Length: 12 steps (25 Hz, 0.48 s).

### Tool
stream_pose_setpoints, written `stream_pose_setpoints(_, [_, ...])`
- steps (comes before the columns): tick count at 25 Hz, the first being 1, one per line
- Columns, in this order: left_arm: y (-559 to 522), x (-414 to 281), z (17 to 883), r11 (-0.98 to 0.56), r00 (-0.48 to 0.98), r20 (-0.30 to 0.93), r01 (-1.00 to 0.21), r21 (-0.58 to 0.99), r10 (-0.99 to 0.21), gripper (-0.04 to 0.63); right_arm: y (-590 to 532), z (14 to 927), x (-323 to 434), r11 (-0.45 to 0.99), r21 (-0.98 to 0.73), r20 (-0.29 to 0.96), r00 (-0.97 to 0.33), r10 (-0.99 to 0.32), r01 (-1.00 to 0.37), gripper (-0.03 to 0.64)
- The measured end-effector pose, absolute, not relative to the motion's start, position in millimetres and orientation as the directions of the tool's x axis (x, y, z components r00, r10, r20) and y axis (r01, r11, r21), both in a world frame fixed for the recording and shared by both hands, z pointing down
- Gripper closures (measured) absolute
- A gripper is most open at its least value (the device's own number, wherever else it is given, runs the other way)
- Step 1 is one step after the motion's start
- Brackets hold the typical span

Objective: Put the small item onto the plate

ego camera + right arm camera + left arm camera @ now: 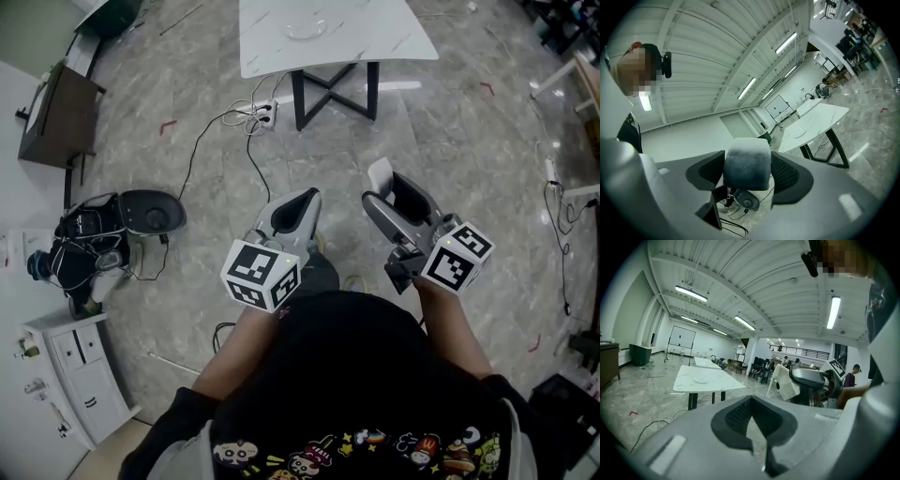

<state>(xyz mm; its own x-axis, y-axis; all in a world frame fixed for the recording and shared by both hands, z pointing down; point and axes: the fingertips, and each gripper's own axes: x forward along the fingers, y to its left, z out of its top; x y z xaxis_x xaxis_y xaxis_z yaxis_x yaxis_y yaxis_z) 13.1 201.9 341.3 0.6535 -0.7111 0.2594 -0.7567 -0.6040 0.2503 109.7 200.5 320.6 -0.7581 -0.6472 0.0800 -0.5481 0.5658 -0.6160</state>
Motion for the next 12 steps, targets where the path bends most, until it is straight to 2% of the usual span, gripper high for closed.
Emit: stream_pose_setpoints(12, [137.4,-34.3,327.7,-0.653,0.696,0.247,-0.719,0.240,-0.675,0.595,144.8,309.5,65.1,0.532,-0.603,0.083,-0.710,-0.699,-0.594,0.282])
